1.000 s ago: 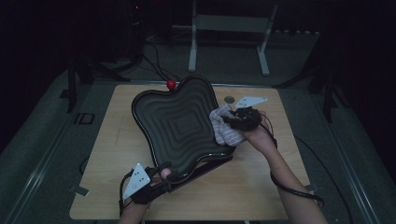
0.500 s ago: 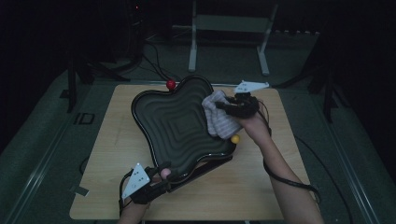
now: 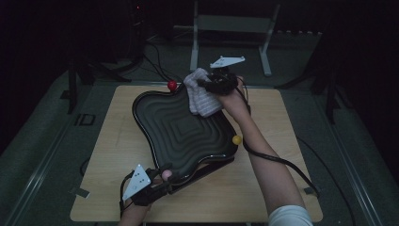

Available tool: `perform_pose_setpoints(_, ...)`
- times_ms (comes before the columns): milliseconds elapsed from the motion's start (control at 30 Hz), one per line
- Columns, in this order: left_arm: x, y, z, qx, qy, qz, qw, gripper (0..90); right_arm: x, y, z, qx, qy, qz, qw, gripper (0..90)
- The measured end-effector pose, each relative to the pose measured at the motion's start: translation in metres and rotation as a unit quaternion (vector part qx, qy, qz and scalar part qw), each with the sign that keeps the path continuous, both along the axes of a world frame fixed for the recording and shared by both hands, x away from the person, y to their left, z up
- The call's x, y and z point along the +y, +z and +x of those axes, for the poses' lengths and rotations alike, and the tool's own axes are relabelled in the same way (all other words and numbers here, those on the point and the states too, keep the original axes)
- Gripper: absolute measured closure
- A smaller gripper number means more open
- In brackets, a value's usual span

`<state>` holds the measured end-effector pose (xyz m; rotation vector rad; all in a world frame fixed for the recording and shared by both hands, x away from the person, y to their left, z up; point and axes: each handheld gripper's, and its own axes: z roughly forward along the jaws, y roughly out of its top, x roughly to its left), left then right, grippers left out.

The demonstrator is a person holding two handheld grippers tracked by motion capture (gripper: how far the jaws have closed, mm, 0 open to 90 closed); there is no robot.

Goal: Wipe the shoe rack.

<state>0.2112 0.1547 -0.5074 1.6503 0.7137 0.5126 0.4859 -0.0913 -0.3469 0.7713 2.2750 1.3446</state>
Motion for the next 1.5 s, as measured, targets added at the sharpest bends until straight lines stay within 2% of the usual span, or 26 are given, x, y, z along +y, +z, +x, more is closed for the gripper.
perform_pose_setpoints(33,0.000,0.000,0.000,0.000,0.000,0.000,1.0000,59.9,0.003,-0.001,0.002,0.001,-0.001,0.002,1.0000,70.6)
perform_pose_setpoints(100,0.000,0.000,0.000,0.000,0.000,-0.001,1.0000,59.9,0.013,-0.006,0.009,0.001,-0.005,-0.010,0.9999,70.4)
perform_pose_setpoints(167,0.000,0.000,0.000,0.000,0.001,-0.001,1.0000,59.9,0.016,-0.011,0.012,0.003,-0.009,-0.023,0.9997,70.5)
perform_pose_setpoints(233,0.000,0.000,0.000,0.000,0.001,-0.001,1.0000,59.9,0.015,-0.013,0.013,0.005,-0.007,-0.023,0.9997,70.6)
perform_pose_setpoints(267,-0.001,0.000,0.000,0.000,0.001,-0.001,1.0000,59.9,0.014,-0.016,0.009,-0.001,-0.015,-0.035,0.9993,70.7)
perform_pose_setpoints(400,-0.001,0.000,0.000,0.000,0.003,-0.001,1.0000,59.9,0.007,-0.023,0.002,-0.011,-0.020,-0.045,0.9987,70.9)
perform_pose_setpoints(533,-0.001,0.000,0.000,0.000,0.003,-0.001,1.0000,59.9,-0.002,-0.029,-0.002,-0.004,-0.017,-0.041,0.9990,71.0)
perform_pose_setpoints(733,-0.001,0.000,0.000,-0.001,0.003,-0.001,1.0000,59.9,-0.014,-0.036,-0.013,-0.001,-0.010,-0.049,0.9988,71.1)
perform_pose_setpoints(1033,-0.001,0.000,0.000,-0.001,0.004,-0.002,1.0000,59.9,-0.029,-0.050,-0.030,0.011,-0.002,-0.034,0.9993,71.1)
perform_pose_setpoints(1300,-0.001,0.000,0.000,0.000,0.004,0.000,1.0000,59.9,-0.037,-0.059,-0.049,0.002,0.005,-0.050,0.9987,71.1)
perform_pose_setpoints(1500,-0.001,0.000,0.000,0.000,0.004,-0.001,1.0000,59.9,-0.044,-0.066,-0.059,0.004,0.011,-0.048,0.9988,71.2)
